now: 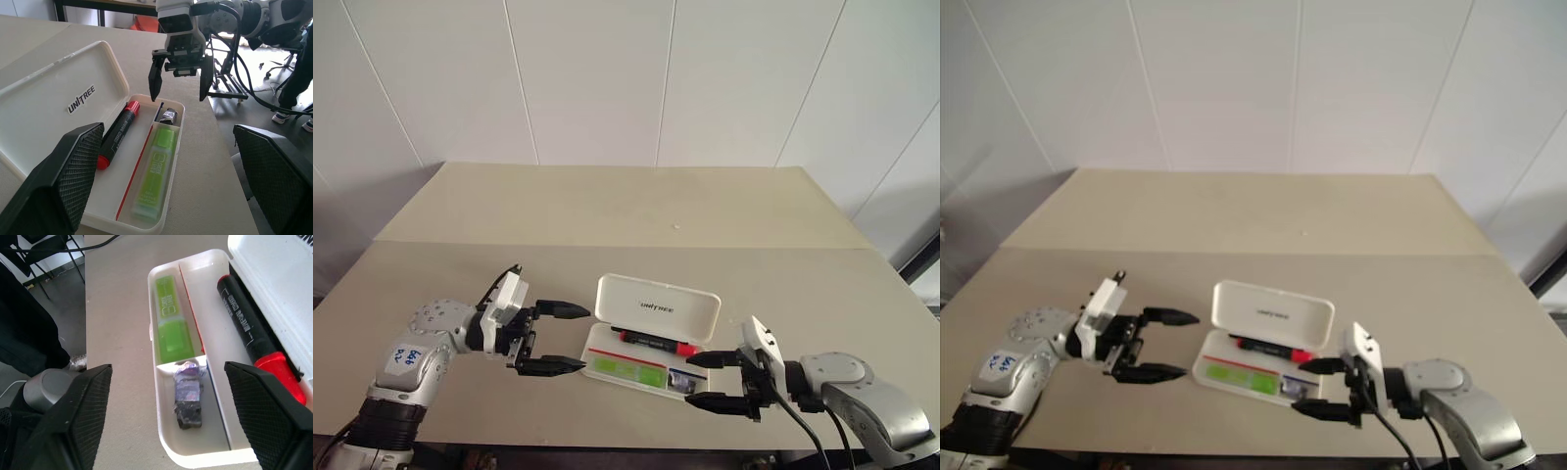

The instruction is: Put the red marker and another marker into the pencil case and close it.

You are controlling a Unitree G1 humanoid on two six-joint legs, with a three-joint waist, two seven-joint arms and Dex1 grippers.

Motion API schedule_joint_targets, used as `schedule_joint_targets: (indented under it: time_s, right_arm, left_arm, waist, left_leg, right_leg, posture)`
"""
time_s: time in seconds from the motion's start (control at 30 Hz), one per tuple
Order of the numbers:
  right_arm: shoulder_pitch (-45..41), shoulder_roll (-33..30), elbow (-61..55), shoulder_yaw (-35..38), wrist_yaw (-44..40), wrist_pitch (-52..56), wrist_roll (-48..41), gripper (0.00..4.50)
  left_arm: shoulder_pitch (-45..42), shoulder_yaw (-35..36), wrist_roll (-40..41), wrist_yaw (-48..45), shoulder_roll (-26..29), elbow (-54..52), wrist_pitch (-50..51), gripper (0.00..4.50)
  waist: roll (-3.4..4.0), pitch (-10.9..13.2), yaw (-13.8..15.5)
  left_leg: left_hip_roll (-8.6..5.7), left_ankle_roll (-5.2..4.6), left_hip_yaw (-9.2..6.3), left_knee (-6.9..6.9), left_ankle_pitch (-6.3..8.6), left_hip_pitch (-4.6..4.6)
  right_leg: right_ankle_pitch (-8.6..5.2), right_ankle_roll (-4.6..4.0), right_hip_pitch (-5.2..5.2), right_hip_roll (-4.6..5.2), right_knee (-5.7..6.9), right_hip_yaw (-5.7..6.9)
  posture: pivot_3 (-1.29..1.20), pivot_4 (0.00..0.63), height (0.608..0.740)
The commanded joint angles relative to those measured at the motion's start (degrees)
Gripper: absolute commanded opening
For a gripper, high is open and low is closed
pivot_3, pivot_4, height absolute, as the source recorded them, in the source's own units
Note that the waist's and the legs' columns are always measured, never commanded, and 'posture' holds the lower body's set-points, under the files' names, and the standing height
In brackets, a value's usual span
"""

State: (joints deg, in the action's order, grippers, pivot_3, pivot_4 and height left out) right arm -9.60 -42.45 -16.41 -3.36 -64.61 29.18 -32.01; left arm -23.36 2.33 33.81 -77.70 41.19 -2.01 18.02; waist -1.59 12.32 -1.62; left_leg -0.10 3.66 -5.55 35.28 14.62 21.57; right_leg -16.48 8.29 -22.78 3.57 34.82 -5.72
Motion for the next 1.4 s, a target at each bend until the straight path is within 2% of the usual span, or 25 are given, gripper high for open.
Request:
schedule_joint_targets:
  time_s: [0.03,0.2,0.47,0.8,0.9,1.27,1.3,1.4]
  right_arm:
    - [0.4,-0.45,-2.63,3.21,0.24,0.23,-2.23,4.46]
    - [1.7,-0.14,-5.02,7.84,-0.26,-1.02,-6.08,4.46]
    - [1.04,-2.21,-4.68,13.24,-1.6,-1.52,-7.8,4.46]
    - [-3.68,-2.88,-0.95,15.06,-1.89,-4.5,-6.97,4.46]
    - [-4.15,-3.11,-0.12,15.33,-2.09,-5.23,-6.93,4.5]
    - [-2.31,-2.57,1.23,18.61,-5.66,-7.66,-10.61,4.5]
    - [-2.18,-2.73,1.56,18.7,-5.81,-7.9,-10.37,4.5]
    - [-2.25,-2.81,2.15,18.68,-5.91,-8.25,-9.92,4.5]
  left_arm:
    - [0.17,1.74,0.75,-0.02,0.47,-1.86,-0.54,4.5]
    - [-1.08,1.74,0.05,-0.85,0.64,0.56,-1.62,4.5]
    - [-9.29,2.02,-4.12,0.98,-1.35,12.27,-8.16,4.5]
    - [-20.55,1.47,-8.1,-5.83,-2.89,30.29,-16.39,4.5]
    - [-24.45,1.65,-9.28,-7.74,-3.44,36.79,-19.52,3.89]
    - [-32.73,1.1,-13.34,-11.91,-4.74,52.43,-24.7,0.14]
    - [-33.9,1.11,-13.96,-11.85,-4.74,54.58,-25.42,0.02]
    - [-37.66,0.49,-16.83,-10.24,-5.22,61.43,-27.43,0.02]
  waist:
    - [0.0,0.0,0.0]
    - [0.0,0.0,-0.02]
    - [-0.01,-0.01,0.03]
    - [-0.01,0.0,-0.02]
    - [-0.01,0.0,0.02]
    - [-0.02,0.0,-0.03]
    - [-0.02,0.0,-0.06]
    - [-0.03,0.0,0.0]
  left_leg:
    - [0.0,0.0,0.0,0.0,0.0,0.0]
    - [0.01,0.0,-0.01,0.0,0.0,0.0]
    - [-0.01,0.0,0.0,0.07,0.0,0.0]
    - [-0.02,0.0,0.0,0.08,0.0,0.0]
    - [-0.02,0.0,-0.01,0.09,0.0,0.01]
    - [-0.03,0.0,-0.04,0.12,0.0,0.02]
    - [-0.03,0.0,-0.03,0.13,0.0,0.02]
    - [-0.03,-0.01,-0.03,0.24,0.0,0.02]
  right_leg:
    - [0.0,0.0,0.0,0.0,0.01,0.0]
    - [0.0,0.0,0.0,-0.01,0.02,0.0]
    - [0.01,0.02,0.02,-0.01,0.04,0.0]
    - [0.02,0.04,0.02,-0.01,0.05,0.01]
    - [0.02,0.04,0.02,-0.01,0.06,0.02]
    - [0.02,0.08,0.02,-0.02,0.16,0.03]
    - [0.02,0.09,0.02,-0.02,0.17,0.03]
    - [0.02,0.09,0.02,-0.03,0.23,0.03]
  posture:
    - [0.0,0.15,0.74]
    - [0.0,0.15,0.74]
    - [0.0,0.15,0.74]
    - [0.0,0.15,0.74]
    - [0.0,0.15,0.74]
    - [0.0,0.15,0.74]
    - [0.0,0.15,0.74]
    - [0.0,0.15,0.74]
